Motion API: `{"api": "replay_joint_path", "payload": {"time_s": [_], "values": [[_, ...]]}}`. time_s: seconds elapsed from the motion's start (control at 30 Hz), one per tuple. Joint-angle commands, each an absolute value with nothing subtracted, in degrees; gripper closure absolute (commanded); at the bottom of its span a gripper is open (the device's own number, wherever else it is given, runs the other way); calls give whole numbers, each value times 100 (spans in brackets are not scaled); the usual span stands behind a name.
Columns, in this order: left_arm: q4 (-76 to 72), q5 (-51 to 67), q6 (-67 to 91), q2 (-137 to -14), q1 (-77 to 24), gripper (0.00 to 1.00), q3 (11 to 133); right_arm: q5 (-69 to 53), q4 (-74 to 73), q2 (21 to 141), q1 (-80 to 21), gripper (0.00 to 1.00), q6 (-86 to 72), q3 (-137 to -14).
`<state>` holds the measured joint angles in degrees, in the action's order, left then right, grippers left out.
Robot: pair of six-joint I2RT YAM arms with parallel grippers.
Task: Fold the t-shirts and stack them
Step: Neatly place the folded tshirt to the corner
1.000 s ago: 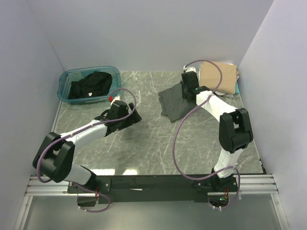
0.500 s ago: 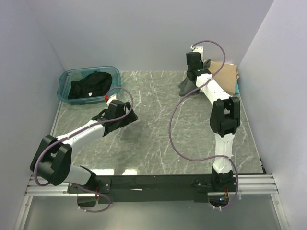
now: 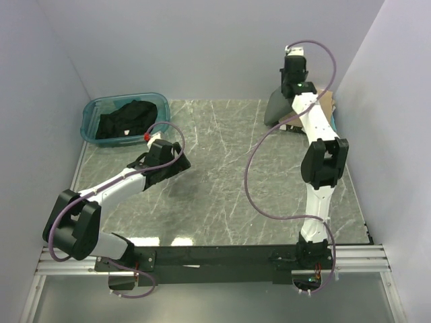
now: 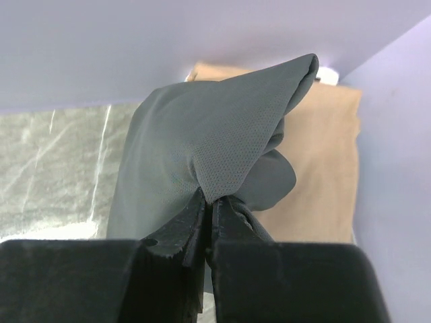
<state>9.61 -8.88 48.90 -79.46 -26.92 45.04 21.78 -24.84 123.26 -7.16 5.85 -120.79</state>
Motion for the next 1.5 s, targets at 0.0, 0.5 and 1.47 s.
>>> {"api": "replay_joint_path", "payload": {"time_s": [0.0, 0.5, 1.47], "values": [[949, -853, 4781, -7963, -2646, 0, 4729, 1661, -2663, 12050, -457, 100, 563, -12533], [940, -817, 4799, -7919, -2602, 1, 4720, 633, -2716, 11593, 342, 100, 114, -12674], [1151, -1011, 4737, -7866, -2549, 1, 4799, 1784, -2021, 12691, 1169, 54, -246, -11768]]}}
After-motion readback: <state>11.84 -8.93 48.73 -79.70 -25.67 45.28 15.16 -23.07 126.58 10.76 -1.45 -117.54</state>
